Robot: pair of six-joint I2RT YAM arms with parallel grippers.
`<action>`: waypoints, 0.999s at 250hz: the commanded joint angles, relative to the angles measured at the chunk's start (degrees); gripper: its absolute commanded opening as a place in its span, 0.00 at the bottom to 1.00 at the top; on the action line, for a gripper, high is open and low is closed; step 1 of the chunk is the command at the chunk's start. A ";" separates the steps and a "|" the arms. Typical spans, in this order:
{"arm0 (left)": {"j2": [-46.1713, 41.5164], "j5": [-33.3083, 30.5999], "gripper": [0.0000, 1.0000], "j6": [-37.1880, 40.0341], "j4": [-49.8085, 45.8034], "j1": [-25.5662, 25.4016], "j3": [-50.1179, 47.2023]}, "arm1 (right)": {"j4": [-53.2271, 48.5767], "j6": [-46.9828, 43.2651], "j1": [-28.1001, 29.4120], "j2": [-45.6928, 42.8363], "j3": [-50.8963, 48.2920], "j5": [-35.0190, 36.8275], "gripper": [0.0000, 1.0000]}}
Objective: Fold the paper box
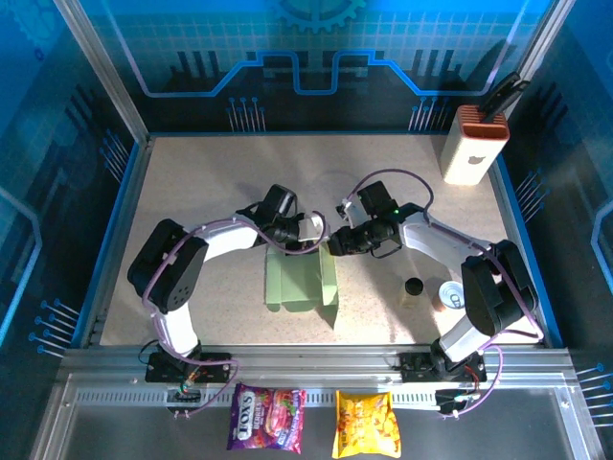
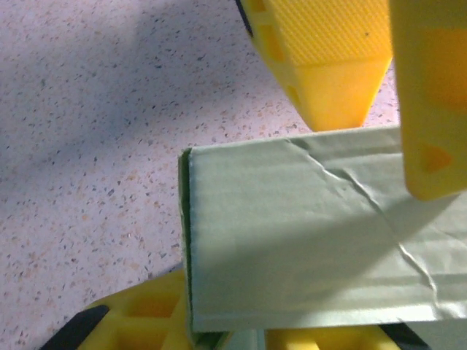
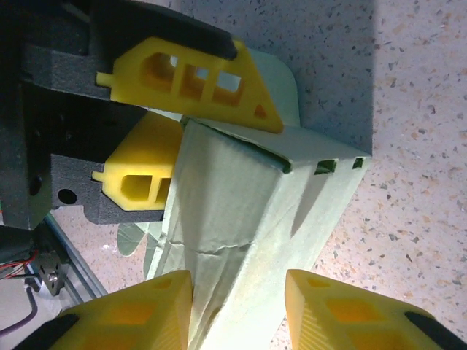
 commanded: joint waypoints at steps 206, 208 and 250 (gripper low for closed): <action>-12.43 -22.79 0.23 -32.23 3.72 -10.53 -11.40 | -4.53 -4.75 -1.75 0.77 -1.41 -8.97 0.31; -12.53 -22.86 0.24 -32.59 3.78 -10.61 -11.50 | -4.67 -4.74 -1.72 0.77 -1.36 -9.03 0.31; -12.37 -24.44 0.25 -39.90 9.36 -11.52 -15.03 | -4.80 -5.20 -1.40 1.21 -1.35 -8.72 0.30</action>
